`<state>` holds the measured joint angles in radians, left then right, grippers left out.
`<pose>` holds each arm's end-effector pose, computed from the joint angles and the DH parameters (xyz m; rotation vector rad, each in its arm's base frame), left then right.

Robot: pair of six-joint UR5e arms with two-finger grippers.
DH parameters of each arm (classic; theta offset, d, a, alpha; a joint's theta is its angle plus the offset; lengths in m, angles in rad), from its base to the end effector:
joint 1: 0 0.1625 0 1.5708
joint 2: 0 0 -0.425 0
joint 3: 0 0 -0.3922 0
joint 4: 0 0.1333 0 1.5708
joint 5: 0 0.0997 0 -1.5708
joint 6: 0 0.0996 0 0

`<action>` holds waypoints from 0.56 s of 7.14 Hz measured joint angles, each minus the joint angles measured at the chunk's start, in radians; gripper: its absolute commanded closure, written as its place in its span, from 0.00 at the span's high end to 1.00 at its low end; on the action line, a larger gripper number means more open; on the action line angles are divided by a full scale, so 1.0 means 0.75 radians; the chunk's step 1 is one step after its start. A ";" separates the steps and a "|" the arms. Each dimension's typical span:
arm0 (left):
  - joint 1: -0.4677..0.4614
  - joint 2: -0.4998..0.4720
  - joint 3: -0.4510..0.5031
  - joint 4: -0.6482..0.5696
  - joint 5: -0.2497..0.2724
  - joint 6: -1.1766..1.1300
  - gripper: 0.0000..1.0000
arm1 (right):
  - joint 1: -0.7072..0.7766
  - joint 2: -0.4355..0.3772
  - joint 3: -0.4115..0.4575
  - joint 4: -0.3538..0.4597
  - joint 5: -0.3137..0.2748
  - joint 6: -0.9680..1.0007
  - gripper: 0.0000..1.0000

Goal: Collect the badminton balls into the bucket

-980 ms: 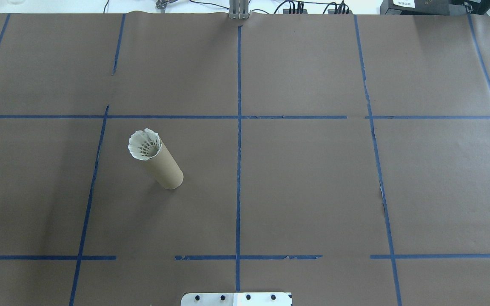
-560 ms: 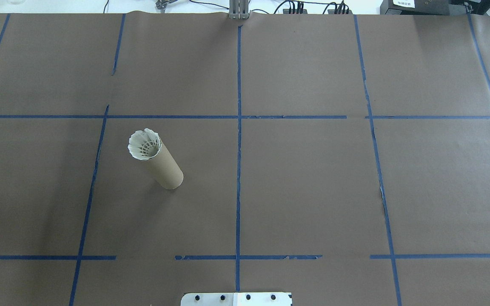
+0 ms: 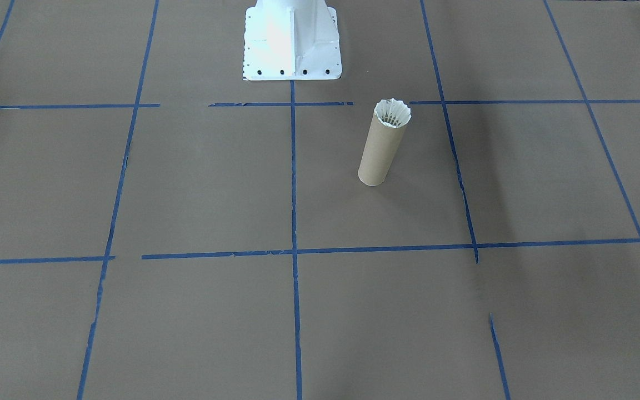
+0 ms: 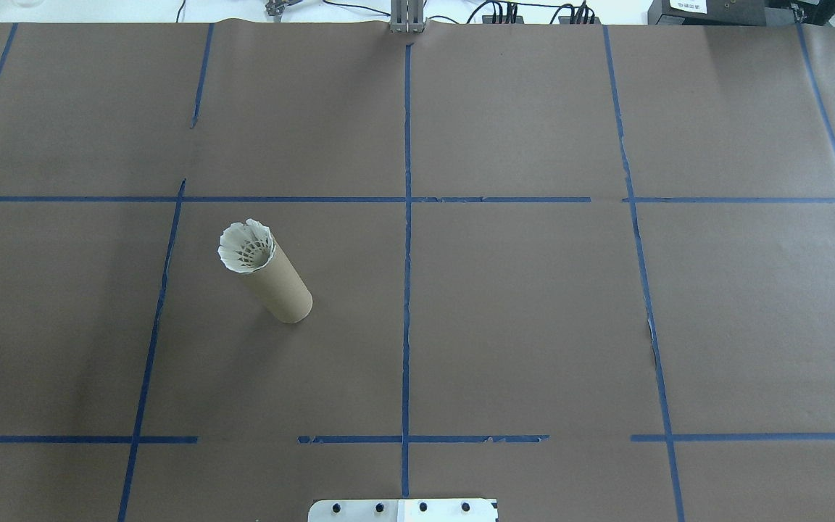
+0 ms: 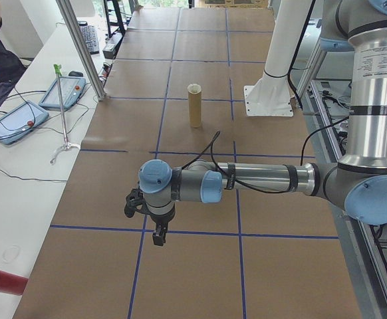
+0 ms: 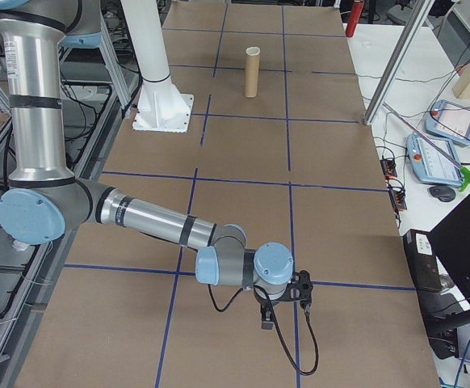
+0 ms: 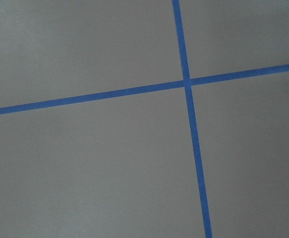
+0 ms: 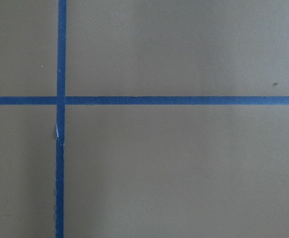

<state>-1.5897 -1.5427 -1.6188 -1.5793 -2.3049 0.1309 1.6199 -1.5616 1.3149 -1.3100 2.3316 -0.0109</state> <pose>-0.0757 -0.4806 0.6506 0.0820 0.7304 0.1173 0.0884 -0.4812 0.7540 0.0362 -0.7601 0.0310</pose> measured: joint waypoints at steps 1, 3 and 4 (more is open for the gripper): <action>-0.005 0.005 -0.017 -0.002 0.001 0.003 1.00 | 0.000 0.000 0.000 0.000 0.000 0.000 1.00; -0.007 0.010 -0.063 -0.002 0.003 0.008 1.00 | 0.000 0.000 0.001 0.000 0.000 0.000 1.00; -0.007 0.011 -0.073 -0.001 0.002 0.009 1.00 | 0.000 0.000 0.001 0.000 0.000 0.000 1.00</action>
<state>-1.5953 -1.5345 -1.6736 -1.5801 -2.3033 0.1377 1.6199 -1.5616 1.3154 -1.3100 2.3316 -0.0109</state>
